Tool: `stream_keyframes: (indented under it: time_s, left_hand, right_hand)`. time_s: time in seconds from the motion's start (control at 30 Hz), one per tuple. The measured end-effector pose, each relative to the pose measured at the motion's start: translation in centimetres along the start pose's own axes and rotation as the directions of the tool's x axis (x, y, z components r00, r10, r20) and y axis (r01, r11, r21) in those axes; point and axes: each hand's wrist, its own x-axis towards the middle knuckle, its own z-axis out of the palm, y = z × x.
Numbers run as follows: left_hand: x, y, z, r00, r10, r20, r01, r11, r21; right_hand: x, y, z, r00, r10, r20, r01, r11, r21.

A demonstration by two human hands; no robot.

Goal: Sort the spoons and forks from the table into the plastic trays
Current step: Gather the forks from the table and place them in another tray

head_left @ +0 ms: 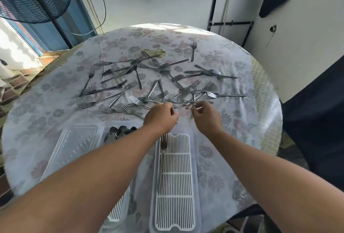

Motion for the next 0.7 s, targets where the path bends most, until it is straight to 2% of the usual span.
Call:
stream_keyframes:
  time_s: [0.17,0.27,0.4,0.53,0.63,0.7]
  left_hand:
    - [2.8,1.8,1.7,0.998,-0.024,0.058,0.023,1.000,0.012]
    - [4.3,3.5,3.0,0.997,-0.048,0.062,0.047,0.999,0.010]
    - [6.2,5.9,4.9,0.993,-0.113,0.025,0.113,0.994,-0.006]
    - [7.9,7.0,6.9,0.983,-0.184,-0.021,0.184,0.983,0.009]
    - [8.5,7.4,8.1,0.971,-0.230,-0.066,0.231,0.973,-0.005]
    - [8.6,7.2,8.6,0.965,-0.248,-0.085,0.247,0.969,-0.020]
  right_hand:
    - [2.4,1.5,-0.9,0.998,0.059,0.002,-0.058,0.998,-0.038]
    - [3.7,2.4,-1.2,0.999,0.044,0.019,-0.042,0.995,-0.087]
    - [5.1,3.9,-1.2,0.990,-0.079,0.117,0.098,0.982,-0.164]
    - [6.4,4.6,-1.0,0.933,-0.219,0.286,0.279,0.942,-0.188]
    - [7.4,5.2,-0.9,0.915,-0.222,0.338,0.323,0.904,-0.280]
    - [7.7,5.4,-1.0,0.928,-0.199,0.316,0.319,0.862,-0.394]
